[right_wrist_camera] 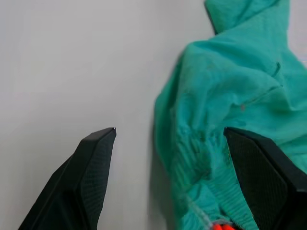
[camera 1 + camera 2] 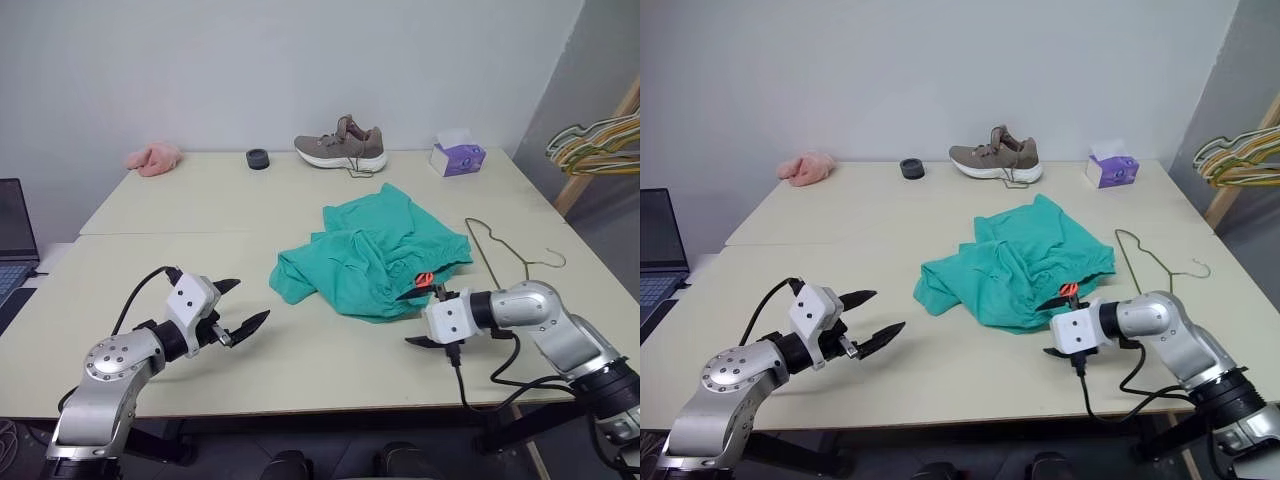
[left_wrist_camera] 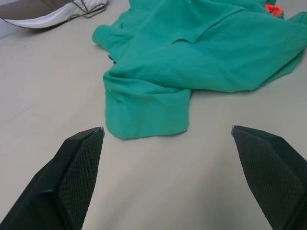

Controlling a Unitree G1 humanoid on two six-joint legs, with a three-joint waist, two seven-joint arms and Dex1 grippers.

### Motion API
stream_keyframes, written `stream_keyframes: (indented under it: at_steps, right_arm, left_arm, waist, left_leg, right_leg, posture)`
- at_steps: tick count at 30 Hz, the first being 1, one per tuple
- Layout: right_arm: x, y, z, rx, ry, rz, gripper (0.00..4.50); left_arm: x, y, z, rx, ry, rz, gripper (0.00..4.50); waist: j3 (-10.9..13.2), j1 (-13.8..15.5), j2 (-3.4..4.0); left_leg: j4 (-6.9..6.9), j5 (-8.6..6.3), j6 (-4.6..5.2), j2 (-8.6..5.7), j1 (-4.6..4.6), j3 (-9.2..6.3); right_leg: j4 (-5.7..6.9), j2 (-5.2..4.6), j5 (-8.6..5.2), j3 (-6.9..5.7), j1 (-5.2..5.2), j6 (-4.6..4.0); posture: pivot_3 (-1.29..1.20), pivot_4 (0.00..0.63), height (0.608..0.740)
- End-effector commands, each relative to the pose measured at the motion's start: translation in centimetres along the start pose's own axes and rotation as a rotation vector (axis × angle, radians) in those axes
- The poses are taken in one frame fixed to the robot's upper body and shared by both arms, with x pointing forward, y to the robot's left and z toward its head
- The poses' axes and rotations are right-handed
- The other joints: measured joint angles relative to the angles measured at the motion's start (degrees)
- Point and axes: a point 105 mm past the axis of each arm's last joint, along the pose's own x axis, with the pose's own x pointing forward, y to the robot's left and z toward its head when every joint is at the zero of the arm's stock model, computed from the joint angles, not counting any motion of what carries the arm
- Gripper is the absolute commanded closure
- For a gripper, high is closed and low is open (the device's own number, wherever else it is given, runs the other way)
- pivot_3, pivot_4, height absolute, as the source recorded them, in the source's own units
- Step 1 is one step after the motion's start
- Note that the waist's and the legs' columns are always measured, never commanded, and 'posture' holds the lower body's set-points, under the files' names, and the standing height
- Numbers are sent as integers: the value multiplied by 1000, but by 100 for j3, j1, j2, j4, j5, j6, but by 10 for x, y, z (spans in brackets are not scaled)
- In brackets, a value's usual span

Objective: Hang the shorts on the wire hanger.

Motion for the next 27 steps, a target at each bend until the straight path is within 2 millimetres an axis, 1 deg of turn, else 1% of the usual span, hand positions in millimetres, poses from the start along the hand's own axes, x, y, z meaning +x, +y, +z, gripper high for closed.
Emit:
stream_keyframes:
  at_steps: [1,6,8,10,14,18,19,21,24,27]
  right_arm:
    - [-1,-15,-3,-46,47,-66,668]
    - [8,-10,-10,-52,87,-45,668]
    - [10,-12,-11,-53,94,-59,1027]
    - [13,-16,-9,-52,96,-84,1576]
    - [16,-23,-7,-62,102,-120,3011]
    - [12,-29,-4,-90,108,-142,4360]
    - [10,-33,-2,-93,106,-154,4484]
    - [2,-43,3,-87,94,-182,4484]
    - [-10,-57,15,-38,63,-223,4484]
    - [-26,-71,28,20,32,-255,4484]
  left_arm:
    - [0,3,8,34,-27,4,0]
    - [0,4,4,34,-27,7,0]
    - [1,4,3,33,-29,7,0]
    - [1,2,3,31,-31,6,0]
    - [2,1,2,30,-34,7,0]
    - [4,-1,3,24,-44,1,0]
    - [5,-1,5,25,-50,2,0]
    - [7,2,8,39,-65,22,0]
    - [12,15,12,118,-74,96,0]
    - [23,25,19,201,-91,140,0]
  waist:
    - [0,0,0]
    - [0,-1,-1]
    - [0,-7,-1]
    - [0,-10,-1]
    - [-1,-5,-2]
    - [-1,-4,-2]
    - [-1,-4,-2]
    - [0,-4,-1]
    - [-1,-4,-2]
    - [-1,2,-2]
  left_leg:
    - [-2,0,0,0,0,0]
    - [-3,-1,0,-1,-2,0]
    - [-3,-1,0,0,-1,-1]
    - [-3,0,0,0,-1,0]
    - [-1,0,0,0,0,-1]
    - [-1,0,0,0,-1,-1]
    - [-2,0,0,0,-1,-1]
    - [-2,0,0,0,-1,-1]
    - [0,0,0,-1,-1,-3]
    - [1,0,1,0,0,-9]
  right_leg:
    - [0,0,0,0,0,-1]
    - [-2,0,8,-1,0,-17]
    - [-1,0,7,-1,0,-15]
    - [0,1,7,-1,0,-14]
    - [2,1,7,-1,0,-14]
    - [1,1,9,-1,0,-18]
    - [1,1,9,-1,0,-18]
    - [1,1,9,-1,0,-17]
    - [2,1,8,-3,0,-14]
    - [2,3,8,-7,2,-13]
  posture:
    - [-92,0,740]
    - [-88,0,740]
    - [-85,0,740]
    - [-83,0,740]
    - [-84,0,740]
    - [-89,0,740]
    - [-89,0,740]
    - [-95,0,740]
    - [-104,0,740]
    - [-116,0,740]
